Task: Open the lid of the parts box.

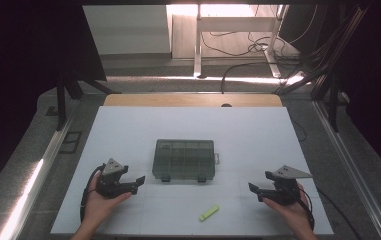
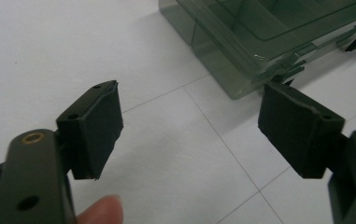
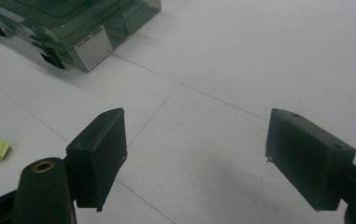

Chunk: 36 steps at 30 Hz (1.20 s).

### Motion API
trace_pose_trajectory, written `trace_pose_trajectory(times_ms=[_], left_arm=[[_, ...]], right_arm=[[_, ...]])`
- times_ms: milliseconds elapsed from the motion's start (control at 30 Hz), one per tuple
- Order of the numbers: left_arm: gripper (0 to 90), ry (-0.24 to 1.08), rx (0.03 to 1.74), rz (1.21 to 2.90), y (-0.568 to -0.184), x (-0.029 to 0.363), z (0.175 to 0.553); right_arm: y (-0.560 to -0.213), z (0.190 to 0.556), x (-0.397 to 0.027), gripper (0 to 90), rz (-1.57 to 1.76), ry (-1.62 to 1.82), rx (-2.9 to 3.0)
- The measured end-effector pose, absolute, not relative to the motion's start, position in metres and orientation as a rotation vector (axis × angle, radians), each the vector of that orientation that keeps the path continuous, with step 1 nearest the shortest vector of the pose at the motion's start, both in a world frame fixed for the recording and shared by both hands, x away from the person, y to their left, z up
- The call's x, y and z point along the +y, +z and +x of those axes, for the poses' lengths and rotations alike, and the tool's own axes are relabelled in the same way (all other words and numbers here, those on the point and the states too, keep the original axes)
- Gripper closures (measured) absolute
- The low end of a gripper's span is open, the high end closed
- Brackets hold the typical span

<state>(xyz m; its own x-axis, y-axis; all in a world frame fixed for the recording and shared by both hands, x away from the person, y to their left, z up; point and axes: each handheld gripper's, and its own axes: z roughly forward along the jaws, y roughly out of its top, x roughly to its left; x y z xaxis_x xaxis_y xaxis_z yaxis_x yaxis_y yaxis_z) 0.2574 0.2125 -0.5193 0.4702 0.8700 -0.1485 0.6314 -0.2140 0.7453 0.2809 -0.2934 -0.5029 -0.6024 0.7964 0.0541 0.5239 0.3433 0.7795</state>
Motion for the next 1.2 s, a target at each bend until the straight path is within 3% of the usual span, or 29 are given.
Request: trace_pose_trajectory(times_ms=[133, 167, 200, 267, 300, 367, 433, 467, 1200], left_arm=[[34.2, 0.376, 1.232, 1.942, -0.518, 0.212, 0.259], [42.1, 0.372, 1.225, 1.947, -0.517, 0.212, 0.259], [58.1, 0.361, 1.216, 1.951, -0.515, 0.211, 0.259], [61.1, 0.333, 1.205, 1.951, -0.514, 0.211, 0.26], [70.4, 0.323, 1.199, 1.95, -0.514, 0.21, 0.26], [73.5, 0.311, 1.187, 1.96, -0.514, 0.209, 0.26], [88.2, 0.283, 1.174, 1.972, -0.513, 0.209, 0.261], [90.0, 0.233, 1.16, 1.991, -0.513, 0.207, 0.263], [90.0, 0.205, 1.121, 2.115, -0.523, 0.184, 0.275]], right_arm=[[-0.503, 0.282, -0.293, 20.5, 1.169, 1.127, 2.278], [-0.503, 0.282, -0.294, 20.5, 1.177, 1.13, 2.273], [-0.503, 0.283, -0.294, 20.6, 1.189, 1.127, 2.271], [-0.503, 0.284, -0.294, 20.6, 1.189, 1.127, 2.272], [-0.504, 0.284, -0.294, 20.6, 1.187, 1.124, 2.274], [-0.503, 0.283, -0.294, 20.6, 1.184, 1.126, 2.275], [-0.503, 0.283, -0.294, 20.6, 1.173, 1.134, 2.274], [-0.503, 0.282, -0.294, 20.5, 1.175, 1.132, 2.271], [-0.504, 0.281, -0.298, 20.4, 1.192, 1.114, 2.26]])
